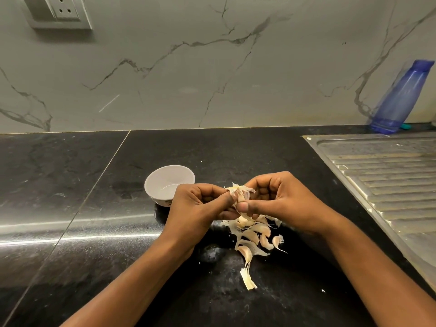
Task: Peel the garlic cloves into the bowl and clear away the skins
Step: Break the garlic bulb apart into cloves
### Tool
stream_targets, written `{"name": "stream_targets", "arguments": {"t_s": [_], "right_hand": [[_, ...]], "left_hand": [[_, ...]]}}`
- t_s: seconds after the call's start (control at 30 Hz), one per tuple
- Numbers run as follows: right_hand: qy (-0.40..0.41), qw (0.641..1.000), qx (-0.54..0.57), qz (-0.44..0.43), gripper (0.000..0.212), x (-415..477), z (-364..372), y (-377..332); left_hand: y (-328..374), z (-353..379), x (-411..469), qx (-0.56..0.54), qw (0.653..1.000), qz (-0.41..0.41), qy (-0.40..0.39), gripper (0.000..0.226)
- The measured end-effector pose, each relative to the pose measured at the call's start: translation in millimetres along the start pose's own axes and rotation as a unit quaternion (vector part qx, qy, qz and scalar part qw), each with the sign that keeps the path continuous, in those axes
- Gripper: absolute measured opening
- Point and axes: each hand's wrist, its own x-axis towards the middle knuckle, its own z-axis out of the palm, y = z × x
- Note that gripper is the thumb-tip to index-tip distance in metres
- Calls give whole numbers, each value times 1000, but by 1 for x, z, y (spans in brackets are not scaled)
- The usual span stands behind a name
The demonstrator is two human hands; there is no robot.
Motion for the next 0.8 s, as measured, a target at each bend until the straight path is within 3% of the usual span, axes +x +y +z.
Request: {"name": "stream_targets", "arguments": {"t_s": [0.17, 0.37, 0.6, 0.8], "right_hand": [[-9, 998, -53, -29, 21, -2, -1, 1], [43, 961, -249, -112, 20, 0, 10, 10], [49, 970, -228, -74, 22, 2, 7, 9], [118, 962, -241, -43, 27, 0, -9, 6]], "left_hand": [[0, -1, 1, 5, 1000, -4, 8, 9], [-4, -2, 4, -3, 998, -23, 52, 13], [-3, 2, 3, -30, 997, -54, 38, 13], [-1, 0, 5, -36, 996, -70, 40, 13]]}}
